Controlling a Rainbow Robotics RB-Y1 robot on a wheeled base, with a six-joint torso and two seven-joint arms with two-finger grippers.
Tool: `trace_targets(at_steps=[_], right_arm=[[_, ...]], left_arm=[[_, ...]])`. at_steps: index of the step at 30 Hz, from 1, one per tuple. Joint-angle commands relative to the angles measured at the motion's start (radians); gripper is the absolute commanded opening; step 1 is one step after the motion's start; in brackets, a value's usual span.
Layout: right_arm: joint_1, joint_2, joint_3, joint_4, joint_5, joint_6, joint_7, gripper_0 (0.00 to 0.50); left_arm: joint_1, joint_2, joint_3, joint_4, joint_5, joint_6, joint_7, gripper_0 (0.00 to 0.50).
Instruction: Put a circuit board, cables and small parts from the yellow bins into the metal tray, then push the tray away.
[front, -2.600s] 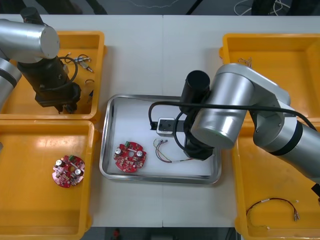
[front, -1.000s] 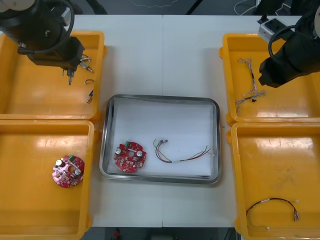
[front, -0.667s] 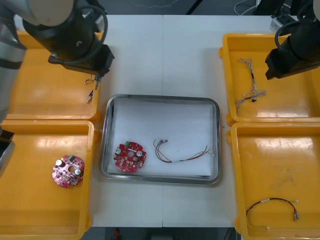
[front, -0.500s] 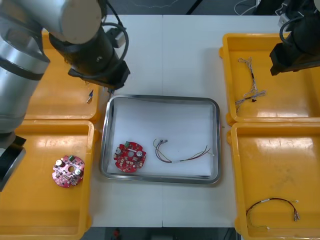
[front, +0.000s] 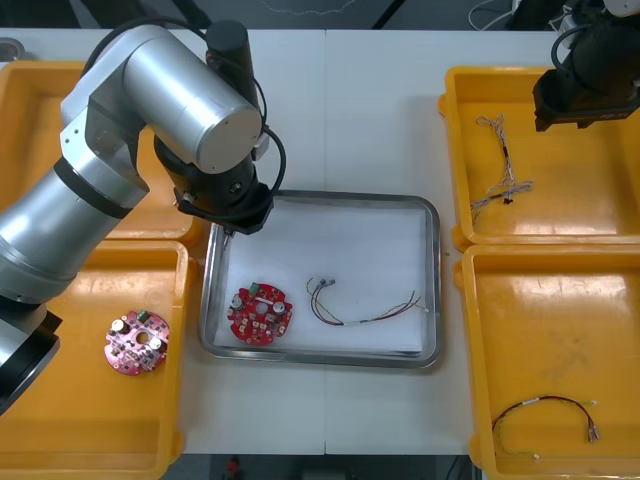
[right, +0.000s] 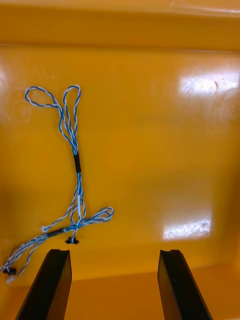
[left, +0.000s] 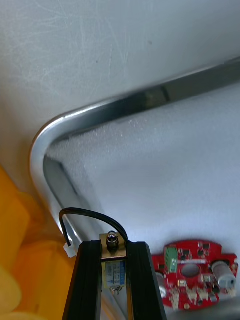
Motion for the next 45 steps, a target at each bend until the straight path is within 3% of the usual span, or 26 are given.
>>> trace_targets(at_steps=[1, 13, 14, 15, 16, 26, 35, 45], right_arm=[[-0.059, 0.025, -0.028, 0.037, 0.008, -0.063, -0.014, 0.5], [-0.059, 0.052, -0.07, 0.195, -0.012, -0.204, -0.024, 0.5], [-0.059, 0.055, -0.07, 0.206, -0.012, -0.216, -0.03, 0.5], [-0.061, 0.057, -0.07, 0.213, -0.012, -0.226, -0.03, 0.5], [-0.061, 0.058, -0.07, 0.218, -0.012, -0.233, -0.031, 0.5], [-0.059, 0.084, -0.07, 0.307, -0.02, -0.324, -0.045, 0.5], [-0.059, 0.101, -0.07, 0.396, -0.029, -0.408, -0.05, 0.5], [-0.058, 0.114, -0.067, 0.437, -0.032, -0.448, -0.051, 0.5]], left_arm=[[0.004, -0.036, -0.041, 0.056, -0.033, -0.081, 0.081, 0.002], [0.01, -0.039, -0.096, 0.098, -0.045, -0.165, 0.107, 0.007], [0.01, -0.039, -0.096, 0.098, -0.045, -0.165, 0.112, 0.184], [0.01, -0.039, -0.096, 0.098, -0.043, -0.165, 0.118, 0.407], [0.01, -0.039, -0.096, 0.096, -0.043, -0.165, 0.122, 0.5], [0.01, -0.039, -0.055, 0.029, -0.046, -0.128, 0.151, 0.5], [0.009, -0.025, 0.141, -0.131, -0.033, 0.085, 0.141, 0.5], [0.009, 0.048, 0.35, -0.155, 0.01, 0.097, -0.014, 0.5]])
